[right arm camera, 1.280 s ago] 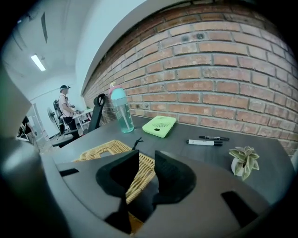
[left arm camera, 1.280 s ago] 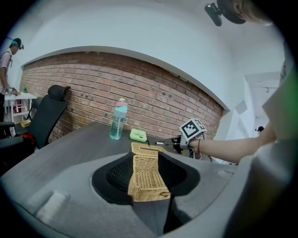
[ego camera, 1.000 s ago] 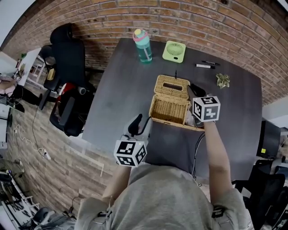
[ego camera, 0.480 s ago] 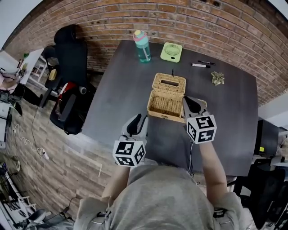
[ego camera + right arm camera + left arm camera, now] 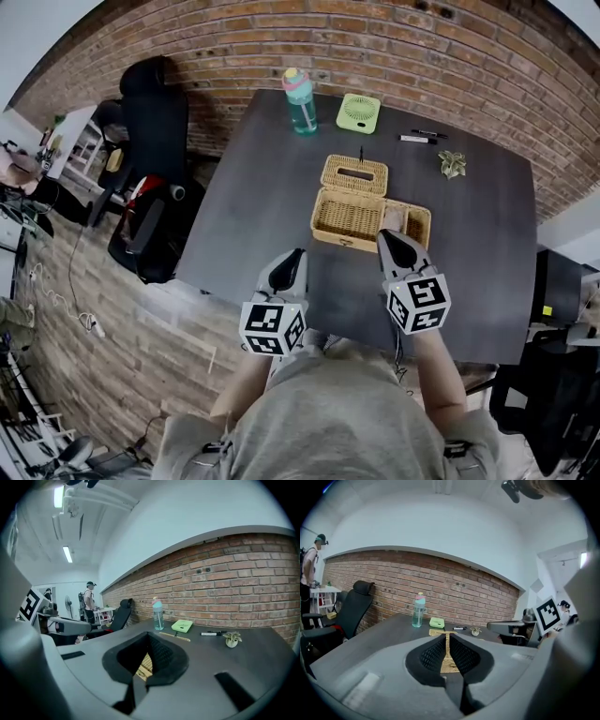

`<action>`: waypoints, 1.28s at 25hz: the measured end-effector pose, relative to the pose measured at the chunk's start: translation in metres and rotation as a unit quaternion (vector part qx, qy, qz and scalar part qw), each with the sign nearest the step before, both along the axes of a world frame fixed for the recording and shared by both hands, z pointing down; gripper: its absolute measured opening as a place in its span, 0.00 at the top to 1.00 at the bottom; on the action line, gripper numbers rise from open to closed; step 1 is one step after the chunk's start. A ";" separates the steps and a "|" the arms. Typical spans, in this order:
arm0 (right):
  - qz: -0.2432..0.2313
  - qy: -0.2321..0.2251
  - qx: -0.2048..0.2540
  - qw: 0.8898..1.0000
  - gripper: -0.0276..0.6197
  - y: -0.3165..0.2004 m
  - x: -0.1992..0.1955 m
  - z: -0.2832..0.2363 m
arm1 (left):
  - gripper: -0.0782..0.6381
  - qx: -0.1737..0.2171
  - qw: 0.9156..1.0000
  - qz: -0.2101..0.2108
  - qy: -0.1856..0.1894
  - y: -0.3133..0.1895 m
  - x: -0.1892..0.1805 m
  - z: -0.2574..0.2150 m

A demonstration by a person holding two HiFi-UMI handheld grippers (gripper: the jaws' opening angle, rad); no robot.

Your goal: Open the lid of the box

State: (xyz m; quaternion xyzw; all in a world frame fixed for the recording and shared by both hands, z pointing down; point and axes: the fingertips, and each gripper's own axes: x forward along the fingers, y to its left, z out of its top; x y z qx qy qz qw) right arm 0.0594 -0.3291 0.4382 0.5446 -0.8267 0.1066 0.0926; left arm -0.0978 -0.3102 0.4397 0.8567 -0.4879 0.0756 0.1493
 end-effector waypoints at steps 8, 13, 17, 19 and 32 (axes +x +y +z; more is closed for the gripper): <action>0.018 0.005 0.019 1.000 0.95 0.047 -0.026 -0.006 | 0.85 0.014 1.000 0.026 -0.009 0.026 -0.017 -0.005; 0.029 0.000 0.016 0.999 0.95 0.088 -0.045 -0.003 | 0.85 0.013 0.999 0.037 -0.007 0.060 -0.029 -0.006; 0.034 -0.003 0.022 0.999 0.95 0.124 -0.063 -0.005 | 0.85 0.017 0.999 0.043 -0.004 0.091 -0.045 -0.008; 0.035 -0.003 0.026 0.999 0.95 0.140 -0.072 -0.009 | 0.85 0.019 0.999 0.044 -0.002 0.105 -0.052 -0.010; 0.023 -0.006 0.055 0.998 0.95 0.243 -0.121 -0.028 | 0.85 0.027 0.999 0.047 0.002 0.202 -0.089 -0.014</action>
